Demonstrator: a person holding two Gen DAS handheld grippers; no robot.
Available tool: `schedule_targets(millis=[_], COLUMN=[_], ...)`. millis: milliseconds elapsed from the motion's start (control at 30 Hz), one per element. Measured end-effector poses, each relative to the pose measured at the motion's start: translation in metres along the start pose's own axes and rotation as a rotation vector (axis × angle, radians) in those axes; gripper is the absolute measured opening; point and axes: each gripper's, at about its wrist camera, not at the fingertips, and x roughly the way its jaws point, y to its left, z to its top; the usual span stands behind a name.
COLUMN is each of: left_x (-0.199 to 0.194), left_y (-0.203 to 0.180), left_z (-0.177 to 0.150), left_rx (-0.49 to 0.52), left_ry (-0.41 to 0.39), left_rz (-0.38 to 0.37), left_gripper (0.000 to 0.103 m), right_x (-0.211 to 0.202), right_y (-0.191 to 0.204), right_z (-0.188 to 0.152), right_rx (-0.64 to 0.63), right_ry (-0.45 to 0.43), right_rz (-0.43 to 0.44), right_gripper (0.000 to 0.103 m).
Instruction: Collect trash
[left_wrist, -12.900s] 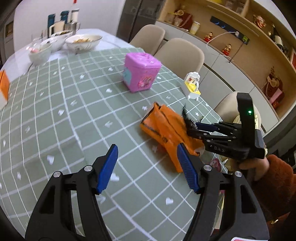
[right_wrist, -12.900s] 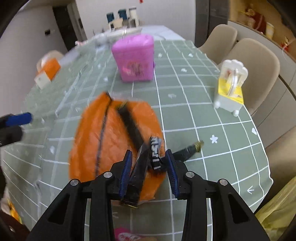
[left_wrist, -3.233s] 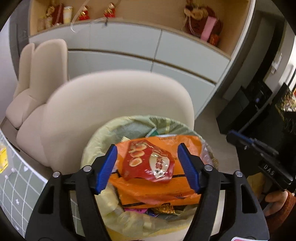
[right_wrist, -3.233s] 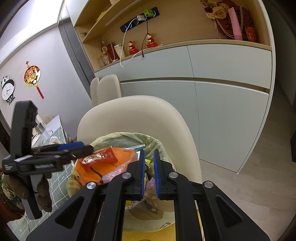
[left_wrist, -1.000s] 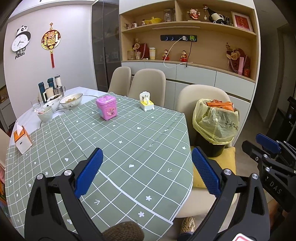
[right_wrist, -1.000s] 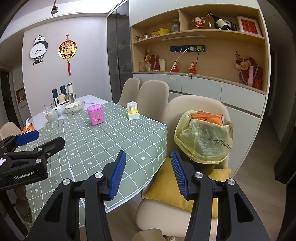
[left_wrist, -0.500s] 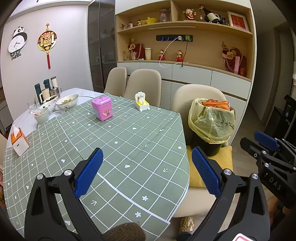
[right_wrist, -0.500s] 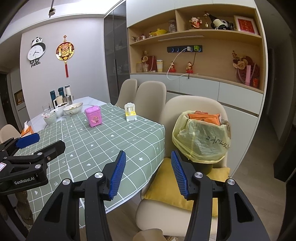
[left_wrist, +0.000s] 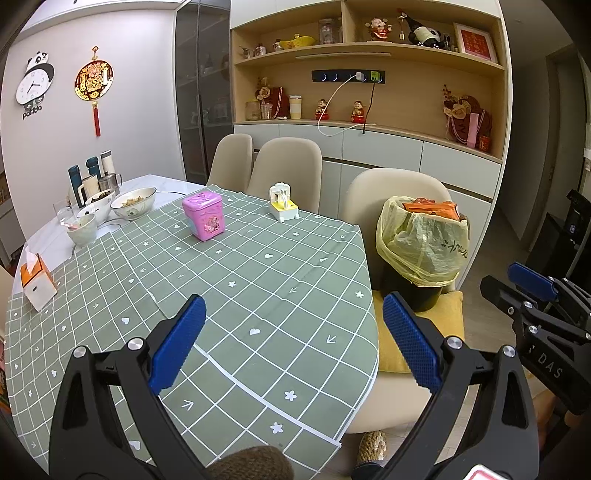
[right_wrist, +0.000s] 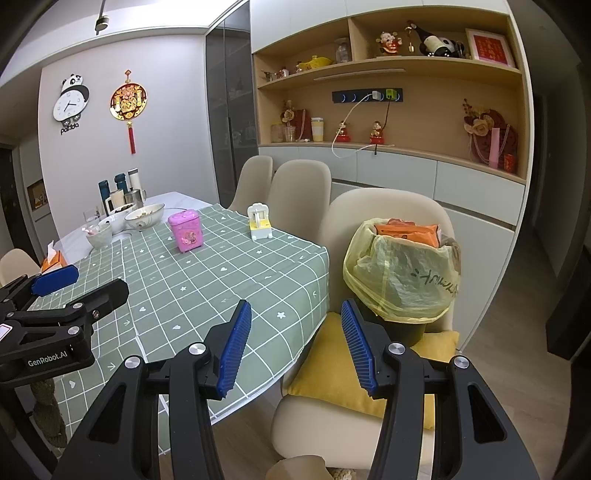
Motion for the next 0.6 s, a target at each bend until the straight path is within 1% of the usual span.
schedule_targets(millis=[600], left_x=[0.0044], left_y=[-0.0034], left_z=[-0.0013], left_rx=[0.01], left_ry=[0.009], left_rz=[-0.018], left_gripper=[0.092], right_x=[0.0005], right_y=[0.0009], right_z=[-0.0019], right_rx=[0.015], right_ry=[0.003], right_rz=[-0.01], right_gripper=[0.048])
